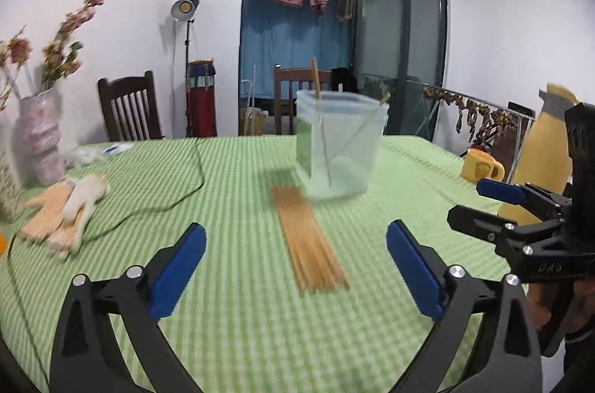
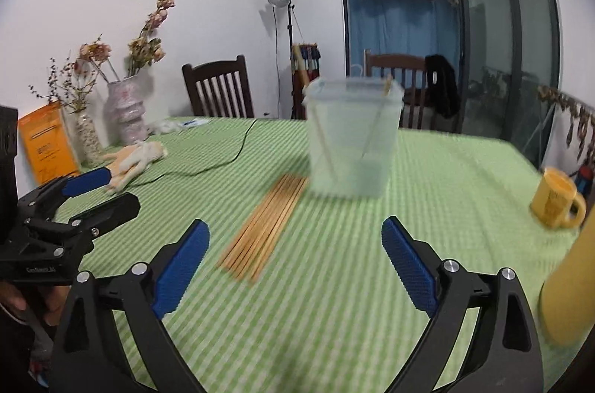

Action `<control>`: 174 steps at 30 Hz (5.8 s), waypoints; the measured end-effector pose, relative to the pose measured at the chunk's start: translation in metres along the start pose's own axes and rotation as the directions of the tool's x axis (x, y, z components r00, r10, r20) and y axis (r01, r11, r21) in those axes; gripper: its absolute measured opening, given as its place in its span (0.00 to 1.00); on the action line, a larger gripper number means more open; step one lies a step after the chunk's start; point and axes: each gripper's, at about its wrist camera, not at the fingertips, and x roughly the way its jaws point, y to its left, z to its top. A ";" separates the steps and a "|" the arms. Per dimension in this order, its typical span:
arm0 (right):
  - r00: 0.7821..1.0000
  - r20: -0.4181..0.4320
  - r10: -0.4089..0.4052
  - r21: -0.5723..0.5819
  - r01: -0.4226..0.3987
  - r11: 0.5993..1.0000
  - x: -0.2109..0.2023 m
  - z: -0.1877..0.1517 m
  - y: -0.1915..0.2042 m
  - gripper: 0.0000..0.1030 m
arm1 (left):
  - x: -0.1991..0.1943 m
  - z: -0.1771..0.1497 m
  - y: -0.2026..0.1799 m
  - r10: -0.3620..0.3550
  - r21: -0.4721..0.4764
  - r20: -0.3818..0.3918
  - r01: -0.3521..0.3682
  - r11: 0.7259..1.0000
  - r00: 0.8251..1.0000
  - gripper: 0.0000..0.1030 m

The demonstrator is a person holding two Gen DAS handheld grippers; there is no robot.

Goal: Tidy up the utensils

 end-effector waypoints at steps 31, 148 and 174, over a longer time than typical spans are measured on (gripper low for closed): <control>0.997 -0.043 -0.063 -0.075 0.059 0.995 0.013 -0.012 0.031 0.88 | 0.013 -0.020 0.048 0.053 -0.118 -0.096 -0.064 0.991 0.994 0.93; 0.782 -0.586 0.213 0.142 -0.160 0.977 0.318 0.068 0.067 0.00 | 0.125 -0.049 0.122 -0.141 -0.159 -0.485 0.071 0.985 0.863 0.02; 0.801 -0.597 0.035 0.015 -0.032 0.999 0.340 0.084 0.102 0.00 | 0.120 -0.049 0.121 -0.138 -0.165 -0.477 0.065 0.984 0.868 0.00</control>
